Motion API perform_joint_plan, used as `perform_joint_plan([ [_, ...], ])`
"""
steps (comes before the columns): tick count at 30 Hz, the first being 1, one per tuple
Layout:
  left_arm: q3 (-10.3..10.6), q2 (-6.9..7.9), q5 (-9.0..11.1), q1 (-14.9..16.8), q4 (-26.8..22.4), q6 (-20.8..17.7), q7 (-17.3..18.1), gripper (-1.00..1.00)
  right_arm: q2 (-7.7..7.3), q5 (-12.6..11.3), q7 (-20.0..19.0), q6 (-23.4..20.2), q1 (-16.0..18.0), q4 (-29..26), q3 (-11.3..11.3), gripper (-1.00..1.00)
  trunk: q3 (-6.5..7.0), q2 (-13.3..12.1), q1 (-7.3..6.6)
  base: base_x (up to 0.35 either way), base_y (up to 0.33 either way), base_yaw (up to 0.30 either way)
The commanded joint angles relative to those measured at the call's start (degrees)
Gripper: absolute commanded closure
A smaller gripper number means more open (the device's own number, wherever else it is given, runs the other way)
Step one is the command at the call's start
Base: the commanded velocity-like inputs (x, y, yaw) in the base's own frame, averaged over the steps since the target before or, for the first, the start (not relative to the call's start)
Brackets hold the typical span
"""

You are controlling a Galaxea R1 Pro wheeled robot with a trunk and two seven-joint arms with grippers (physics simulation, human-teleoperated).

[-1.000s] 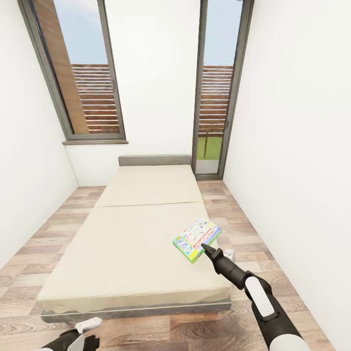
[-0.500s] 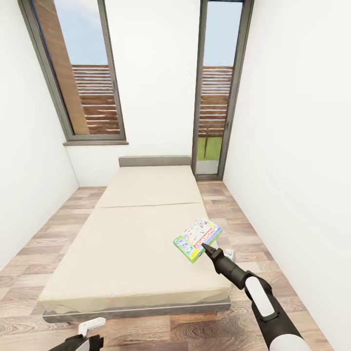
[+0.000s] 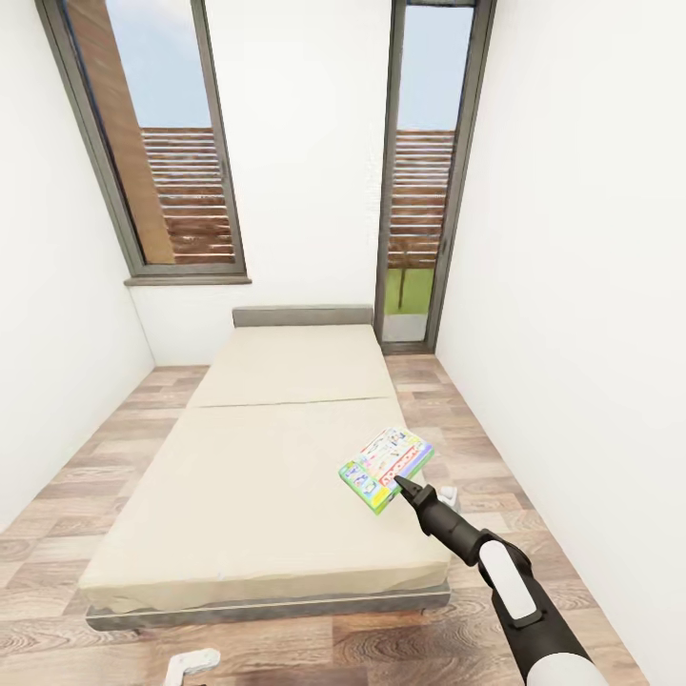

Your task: Put all the toys in the child's room - the three board games (two on the bed and one on the table), the two jigsaw puzzles on the table, and the tennis ball on the table - inside the toy box on the table in the child's room.

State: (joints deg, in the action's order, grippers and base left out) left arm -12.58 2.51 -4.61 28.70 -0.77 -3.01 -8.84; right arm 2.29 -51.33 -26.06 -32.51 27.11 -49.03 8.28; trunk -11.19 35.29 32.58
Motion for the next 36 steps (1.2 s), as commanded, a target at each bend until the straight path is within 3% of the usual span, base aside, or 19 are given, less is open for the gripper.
perform_joint_plan([
  [1,-0.37,-0.02,-0.68,-0.13,-0.06,-0.22,-0.12,-1.0,0.14,-0.17,-0.06,-0.45,0.05,0.0,0.25,1.0,0.1,-0.34,-0.21,0.0,0.0,0.0],
  [6,-0.4,-0.12,-1.03,-1.54,-0.08,0.14,-0.12,-1.0,0.31,-0.13,0.16,-0.41,0.05,0.06,0.25,1.0,1.09,-2.35,-1.31,0.0,0.0,0.085],
  [12,-0.42,-0.15,-0.91,-2.91,0.01,3.87,-0.12,-1.0,0.12,-0.09,0.22,1.05,0.05,0.07,0.25,1.0,2.46,-4.75,-2.62,0.0,0.0,0.214],
  [31,-0.42,-0.31,-0.84,-3.48,0.16,4.64,-0.12,-1.0,0.36,-0.08,0.22,1.48,0.05,0.23,0.25,1.0,6.91,-12.37,-6.8,0.0,0.0,0.239],
  [36,-0.42,-0.49,-0.9,-3.59,0.16,4.83,-0.11,-1.0,0.49,-0.08,0.22,1.53,0.05,0.25,0.19,1.0,7.18,-12.37,-6.8,0.0,0.0,0.241],
])
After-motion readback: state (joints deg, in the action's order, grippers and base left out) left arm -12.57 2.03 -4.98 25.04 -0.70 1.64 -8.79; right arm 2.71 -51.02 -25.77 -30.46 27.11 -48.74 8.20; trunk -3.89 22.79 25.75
